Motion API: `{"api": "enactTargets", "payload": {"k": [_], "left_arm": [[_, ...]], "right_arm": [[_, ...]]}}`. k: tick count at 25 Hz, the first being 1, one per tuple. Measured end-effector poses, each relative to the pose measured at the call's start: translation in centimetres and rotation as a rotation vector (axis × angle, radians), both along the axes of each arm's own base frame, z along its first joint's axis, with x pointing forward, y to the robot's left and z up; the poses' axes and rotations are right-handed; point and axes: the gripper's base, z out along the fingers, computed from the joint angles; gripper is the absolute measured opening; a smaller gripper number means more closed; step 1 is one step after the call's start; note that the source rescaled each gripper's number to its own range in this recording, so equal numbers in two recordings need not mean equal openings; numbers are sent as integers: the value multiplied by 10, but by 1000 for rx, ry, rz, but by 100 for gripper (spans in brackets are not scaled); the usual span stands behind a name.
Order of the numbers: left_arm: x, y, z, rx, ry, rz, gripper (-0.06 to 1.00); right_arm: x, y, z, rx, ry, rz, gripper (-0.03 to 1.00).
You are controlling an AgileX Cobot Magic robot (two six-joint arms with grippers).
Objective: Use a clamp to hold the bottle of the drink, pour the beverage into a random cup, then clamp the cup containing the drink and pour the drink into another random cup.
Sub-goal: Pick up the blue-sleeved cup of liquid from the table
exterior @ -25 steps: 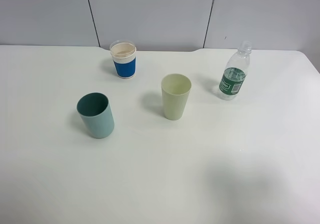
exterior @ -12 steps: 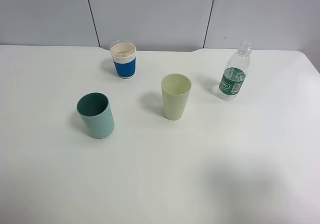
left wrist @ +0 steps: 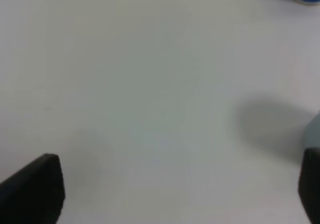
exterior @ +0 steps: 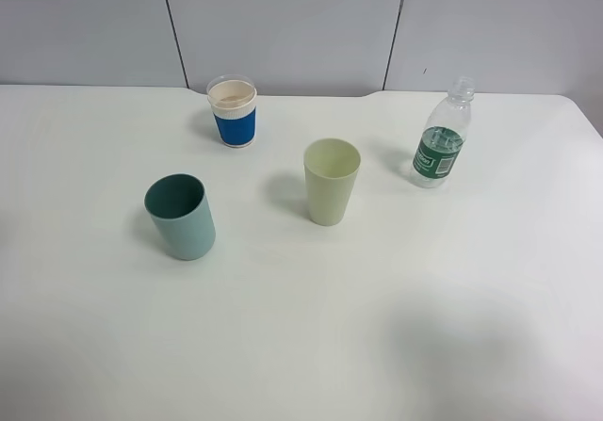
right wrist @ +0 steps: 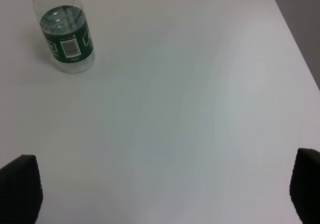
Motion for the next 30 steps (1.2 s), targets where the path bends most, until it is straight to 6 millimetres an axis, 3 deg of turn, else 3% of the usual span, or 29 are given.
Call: {"api": "enactTargets", "payload": {"k": [5,15,30], "left_arm": [[33,-1,-2,33,79,-12,83],[86,-4,-36,136,204,-91,83],[138,-11,-69,287,40,-259,83]], "right_arm": [[0,0,0,0,0,0,100],[0,0,0,0,0,0,100],[0,0,0,0,0,0,100]]}}
